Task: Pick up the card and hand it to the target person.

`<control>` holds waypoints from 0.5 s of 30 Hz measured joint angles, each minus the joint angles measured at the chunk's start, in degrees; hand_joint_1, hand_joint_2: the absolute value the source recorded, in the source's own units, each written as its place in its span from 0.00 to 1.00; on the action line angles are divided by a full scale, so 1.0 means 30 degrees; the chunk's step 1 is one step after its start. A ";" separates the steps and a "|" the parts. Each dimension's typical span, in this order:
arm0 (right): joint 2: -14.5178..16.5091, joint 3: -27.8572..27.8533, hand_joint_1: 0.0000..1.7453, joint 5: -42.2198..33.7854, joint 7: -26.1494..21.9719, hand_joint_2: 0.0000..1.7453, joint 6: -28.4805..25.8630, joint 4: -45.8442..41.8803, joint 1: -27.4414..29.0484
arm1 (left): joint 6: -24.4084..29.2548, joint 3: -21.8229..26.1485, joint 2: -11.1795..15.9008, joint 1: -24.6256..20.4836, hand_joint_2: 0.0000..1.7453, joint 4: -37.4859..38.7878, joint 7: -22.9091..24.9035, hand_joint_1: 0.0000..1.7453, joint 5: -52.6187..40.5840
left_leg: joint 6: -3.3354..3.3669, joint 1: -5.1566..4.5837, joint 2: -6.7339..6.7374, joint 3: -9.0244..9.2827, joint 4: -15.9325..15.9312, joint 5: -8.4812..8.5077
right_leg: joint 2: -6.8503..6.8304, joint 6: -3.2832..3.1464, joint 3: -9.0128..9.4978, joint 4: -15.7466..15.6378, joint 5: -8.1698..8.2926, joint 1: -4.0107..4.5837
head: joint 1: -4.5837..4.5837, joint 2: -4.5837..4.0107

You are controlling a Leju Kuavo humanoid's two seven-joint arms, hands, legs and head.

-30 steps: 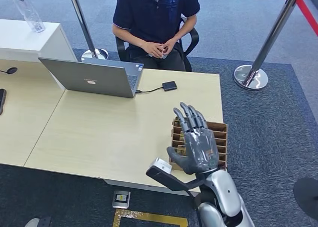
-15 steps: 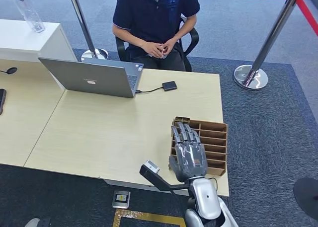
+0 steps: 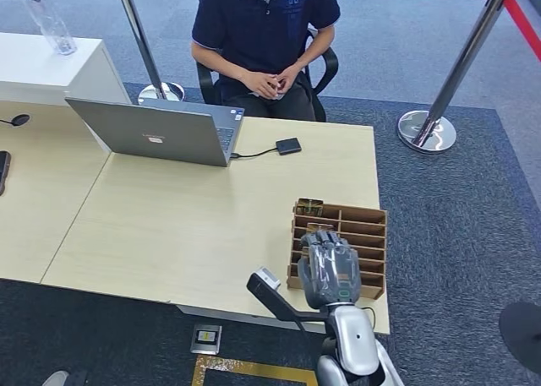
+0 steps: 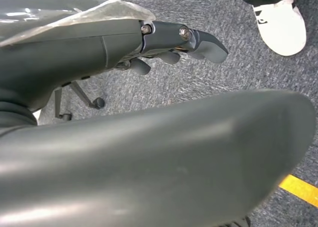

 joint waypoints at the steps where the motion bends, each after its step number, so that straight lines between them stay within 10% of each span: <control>1: 0.0011 -0.0046 0.38 0.0036 0.0015 1.00 0.0016 -0.0100 0.0066 | 0.0000 0.0000 0.0000 0.0000 0.00 0.0000 -0.0002 0.00 -0.0007 | 0.0000 0.0000 0.0000 0.0000 0.0000 0.0000 | 0.0000 0.0000 0.0000 0.0000 0.0000 0.0000 | 0.0000 0.0000; 15: 0.0171 -0.0827 0.39 0.0271 0.0126 1.00 0.0215 -0.0277 0.0404 | 0.0066 0.0000 0.0000 0.0005 0.00 0.0000 0.0000 0.00 -0.0127 | 0.0000 0.0000 0.0000 -0.0001 0.0000 0.0000 | 0.0000 0.0000 0.0001 0.0000 0.0000 0.0000 | 0.0000 0.0000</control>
